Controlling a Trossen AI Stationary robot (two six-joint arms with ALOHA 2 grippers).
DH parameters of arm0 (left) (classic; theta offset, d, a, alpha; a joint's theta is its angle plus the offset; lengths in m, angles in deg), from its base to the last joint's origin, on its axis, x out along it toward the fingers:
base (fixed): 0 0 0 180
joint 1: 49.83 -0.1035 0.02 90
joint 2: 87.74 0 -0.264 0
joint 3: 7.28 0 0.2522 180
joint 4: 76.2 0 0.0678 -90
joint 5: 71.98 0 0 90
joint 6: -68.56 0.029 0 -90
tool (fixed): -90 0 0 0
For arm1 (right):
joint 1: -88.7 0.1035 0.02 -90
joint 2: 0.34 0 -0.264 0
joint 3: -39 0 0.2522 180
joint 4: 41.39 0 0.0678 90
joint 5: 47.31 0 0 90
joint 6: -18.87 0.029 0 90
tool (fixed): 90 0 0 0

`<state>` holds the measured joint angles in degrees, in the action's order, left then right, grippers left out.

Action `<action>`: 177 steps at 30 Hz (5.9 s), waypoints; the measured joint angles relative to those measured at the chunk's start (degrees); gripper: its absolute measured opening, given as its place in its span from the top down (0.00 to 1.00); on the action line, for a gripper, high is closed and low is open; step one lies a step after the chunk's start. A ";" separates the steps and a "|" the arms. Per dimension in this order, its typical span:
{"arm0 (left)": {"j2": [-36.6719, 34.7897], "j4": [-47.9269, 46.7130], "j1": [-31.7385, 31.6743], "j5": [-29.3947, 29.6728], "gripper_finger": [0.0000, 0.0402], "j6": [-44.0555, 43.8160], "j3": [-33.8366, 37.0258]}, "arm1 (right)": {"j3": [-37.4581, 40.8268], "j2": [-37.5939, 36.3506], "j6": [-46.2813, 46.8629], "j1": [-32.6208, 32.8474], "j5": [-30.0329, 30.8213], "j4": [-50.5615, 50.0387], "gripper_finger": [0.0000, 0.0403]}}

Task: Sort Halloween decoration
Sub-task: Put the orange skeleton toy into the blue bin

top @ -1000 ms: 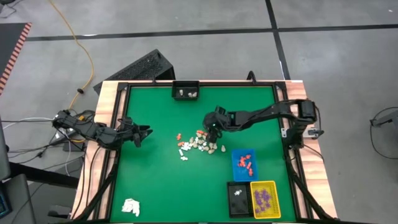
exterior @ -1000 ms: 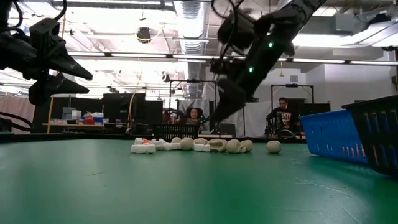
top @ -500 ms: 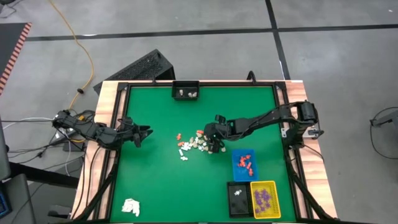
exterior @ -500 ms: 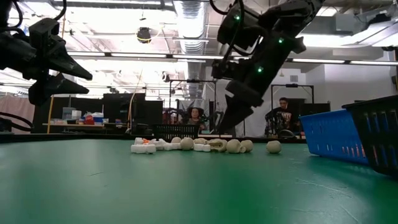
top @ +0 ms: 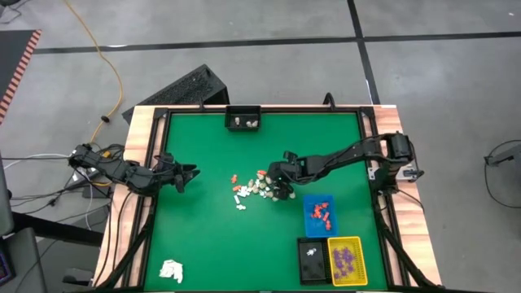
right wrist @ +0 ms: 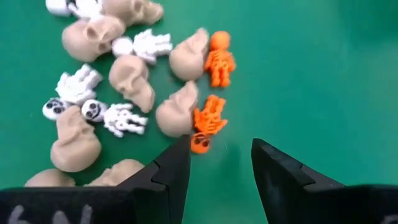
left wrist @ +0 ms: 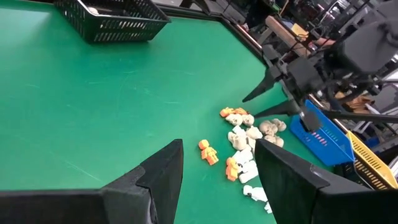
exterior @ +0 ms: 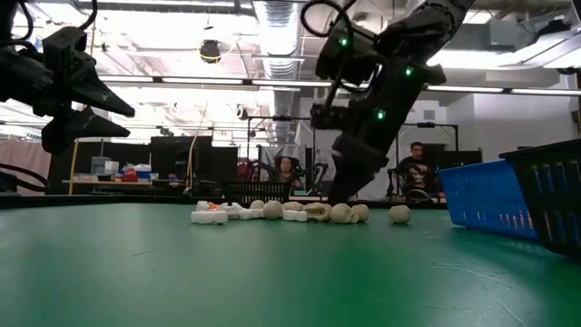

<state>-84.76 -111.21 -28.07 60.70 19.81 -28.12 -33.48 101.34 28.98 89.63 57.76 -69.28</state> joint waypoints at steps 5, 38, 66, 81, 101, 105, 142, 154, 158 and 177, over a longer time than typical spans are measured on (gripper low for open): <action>0.01 0.01 0.00 -0.01 0.53 -0.02 0.00 | -0.15 2.41 0.13 0.07 0.01 0.52 0.56; 0.01 0.08 0.01 -0.69 0.53 -0.41 0.00 | -0.20 4.11 -2.62 -5.24 -6.32 5.70 0.73; 0.02 0.08 -0.01 -0.24 0.53 -0.44 0.01 | 0.07 -22.33 0.35 0.44 -6.18 -10.54 0.98; 0.01 0.10 0.01 -0.37 0.53 -0.96 0.01 | 0.04 -32.43 23.54 18.21 -2.65 -31.00 0.98; 0.00 0.10 -0.01 0.01 0.53 -0.42 0.01 | 0.00 -32.00 50.97 31.48 1.74 -43.74 0.98; 0.01 0.10 0.01 0.00 0.53 -0.42 -0.01 | 0.00 -30.70 51.89 31.50 1.72 -43.76 0.98; 0.01 0.10 -0.01 -0.28 0.53 -0.39 0.01 | 0.00 -27.89 45.20 26.63 -0.08 -43.52 0.58; 0.00 0.12 0.01 -0.29 0.53 -0.42 0.01 | 0.00 -27.91 22.25 15.13 0.70 -21.56 0.58; 0.02 0.11 0.01 -1.67 0.53 -0.46 -0.01 | 0.00 -27.91 15.40 11.44 0.31 -15.02 0.58; 0.02 0.21 -0.01 -3.31 0.53 -1.36 -0.01 | -0.02 -12.85 -1.19 6.86 -3.41 7.62 0.58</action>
<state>-84.74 -111.00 -28.07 57.40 18.45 -28.13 -33.51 88.50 27.79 96.49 54.35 -61.66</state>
